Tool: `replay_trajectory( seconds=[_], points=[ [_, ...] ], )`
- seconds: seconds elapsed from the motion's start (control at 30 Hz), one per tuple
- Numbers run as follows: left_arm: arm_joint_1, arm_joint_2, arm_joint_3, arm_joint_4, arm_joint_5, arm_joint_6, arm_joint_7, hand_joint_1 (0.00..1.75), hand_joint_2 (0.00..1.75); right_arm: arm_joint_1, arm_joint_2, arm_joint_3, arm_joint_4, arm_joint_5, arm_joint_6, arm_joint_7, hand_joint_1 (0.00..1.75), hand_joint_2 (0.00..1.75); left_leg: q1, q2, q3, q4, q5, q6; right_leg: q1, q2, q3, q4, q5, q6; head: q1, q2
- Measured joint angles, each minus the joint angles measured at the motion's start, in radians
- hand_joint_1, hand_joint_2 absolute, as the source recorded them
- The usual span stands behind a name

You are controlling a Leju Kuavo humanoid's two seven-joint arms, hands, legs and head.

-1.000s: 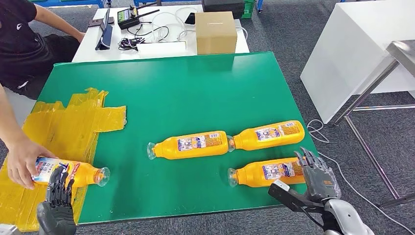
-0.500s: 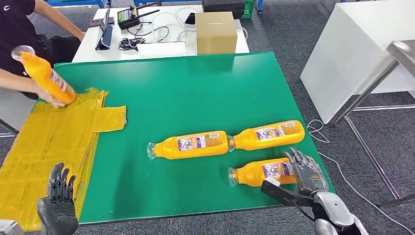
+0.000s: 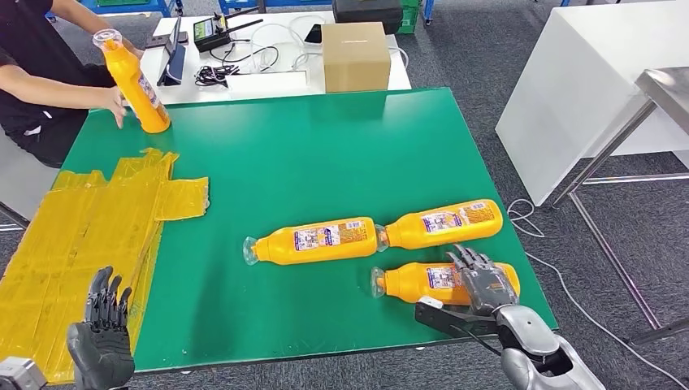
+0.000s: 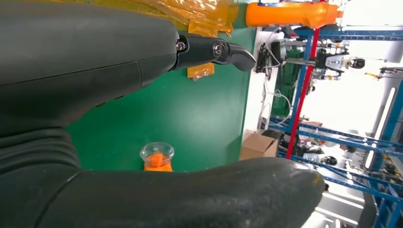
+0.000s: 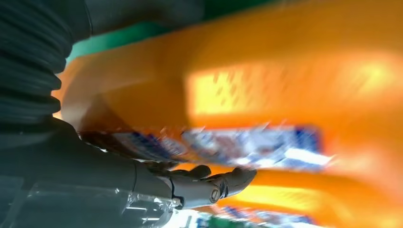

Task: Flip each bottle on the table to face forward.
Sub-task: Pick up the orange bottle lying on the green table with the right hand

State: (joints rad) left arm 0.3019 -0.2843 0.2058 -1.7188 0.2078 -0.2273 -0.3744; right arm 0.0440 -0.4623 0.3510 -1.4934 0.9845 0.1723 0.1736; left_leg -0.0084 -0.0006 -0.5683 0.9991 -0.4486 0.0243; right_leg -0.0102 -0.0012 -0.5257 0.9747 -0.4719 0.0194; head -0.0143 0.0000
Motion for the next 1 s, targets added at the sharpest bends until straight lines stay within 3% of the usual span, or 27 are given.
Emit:
replay_trajectory(
  seconds=[0.47, 0.63, 0.77, 1.0],
  points=[
    [-0.007, 0.033, -0.021, 0.02, 0.022, 0.024, -0.007, 0.0, 0.0, -0.031, -0.091, 0.078, 0.004, -0.136, 0.056, 0.015, 1.75, 1.75, 0.0, -0.001, 0.004, 0.002, -0.001, 0.001, 0.0, -0.001, 0.005, -0.001, -0.001, 0.002, 0.0, 0.0],
    [-0.006, 0.041, -0.023, 0.023, 0.014, 0.027, -0.011, 0.0, 0.0, -0.016, -0.109, 0.075, -0.02, -0.253, 0.033, 0.003, 1.75, 1.75, 0.0, -0.001, 0.004, 0.002, -0.002, 0.002, 0.0, -0.001, 0.006, -0.002, -0.001, 0.002, 0.0, 0.0],
    [-0.003, 0.046, -0.024, 0.028, 0.004, 0.031, -0.015, 0.0, 1.75, 0.019, -0.117, 0.061, -0.066, -0.349, -0.013, -0.023, 1.75, 1.75, 0.0, -0.001, 0.003, 0.002, -0.002, 0.002, 0.0, 0.0, 0.005, -0.002, -0.001, 0.002, 0.0, 0.0],
    [0.037, 0.046, -0.039, 0.028, -0.007, 0.002, -0.019, 0.0, 1.75, 0.165, -0.071, 0.029, -0.289, -0.516, -0.223, -0.163, 1.75, 1.75, 0.0, -0.002, -0.003, 0.002, -0.001, 0.003, 0.001, 0.0, 0.01, -0.001, -0.001, 0.003, 0.0, 0.0]
  ],
)
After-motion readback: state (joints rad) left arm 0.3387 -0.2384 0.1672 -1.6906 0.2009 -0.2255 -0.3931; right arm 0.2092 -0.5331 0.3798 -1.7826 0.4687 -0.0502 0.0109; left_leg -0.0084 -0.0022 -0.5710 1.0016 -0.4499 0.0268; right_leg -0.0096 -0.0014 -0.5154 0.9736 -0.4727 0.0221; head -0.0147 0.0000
